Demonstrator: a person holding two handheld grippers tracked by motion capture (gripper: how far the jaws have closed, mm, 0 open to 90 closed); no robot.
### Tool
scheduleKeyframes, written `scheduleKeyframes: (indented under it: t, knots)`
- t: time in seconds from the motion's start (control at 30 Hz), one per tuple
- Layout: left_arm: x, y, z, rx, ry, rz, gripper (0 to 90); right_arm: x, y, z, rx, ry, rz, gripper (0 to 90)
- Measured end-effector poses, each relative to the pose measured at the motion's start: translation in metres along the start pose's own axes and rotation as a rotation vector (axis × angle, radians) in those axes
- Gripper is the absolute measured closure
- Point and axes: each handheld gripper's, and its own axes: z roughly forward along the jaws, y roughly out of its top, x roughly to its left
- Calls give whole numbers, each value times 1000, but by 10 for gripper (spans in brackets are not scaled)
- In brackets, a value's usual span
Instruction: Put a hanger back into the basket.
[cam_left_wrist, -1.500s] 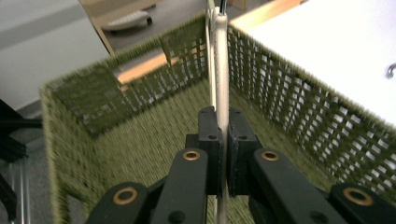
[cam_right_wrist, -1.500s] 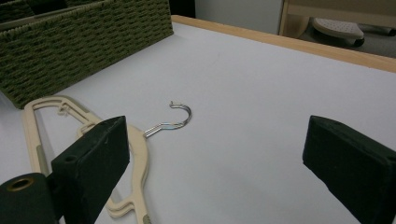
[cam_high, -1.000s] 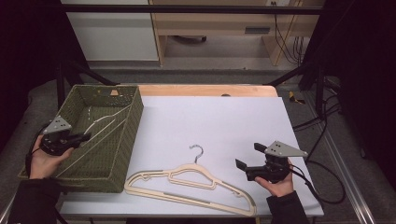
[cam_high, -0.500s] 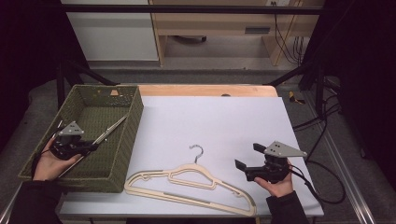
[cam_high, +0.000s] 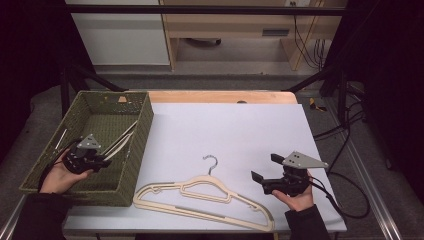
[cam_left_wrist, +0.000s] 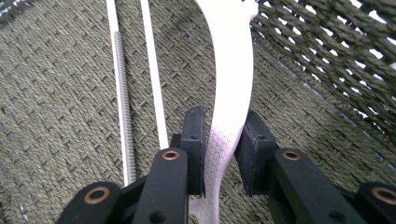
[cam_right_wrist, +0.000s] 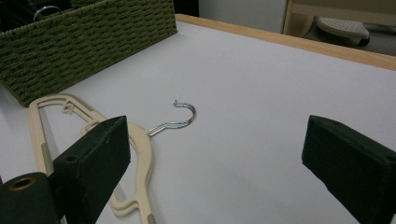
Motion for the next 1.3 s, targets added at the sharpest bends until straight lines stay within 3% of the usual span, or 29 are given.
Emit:
scheduleKeyframes:
  t: [0.33,0.5,0.6,0.77,0.8,0.83,0.97,1.17,1.3]
  knots:
    - [-1,0,-2,-23,-1,2,697,1,1,-1,-2,5,-4,86]
    - [-1,2,-6,-43,4,-3,621,2,1,-1,-3,9,-9,85]
    - [1,3,-16,-92,19,-1,571,2,2,-2,-5,9,-11,85]
    - [-3,8,-32,-233,68,-45,410,3,3,-3,-13,11,-12,84]
    - [-3,8,-32,-233,68,-45,384,4,3,-4,-15,11,-12,84]
    - [-4,11,-39,-291,83,-53,360,4,4,-4,-14,11,-12,85]
    - [-9,18,-52,-387,105,-78,284,5,4,-3,-14,19,-13,90]
    - [-26,31,-68,-511,84,-118,163,8,4,-1,-3,30,-16,96]
    - [-44,39,-74,-580,65,-114,103,9,4,2,12,38,-24,96]
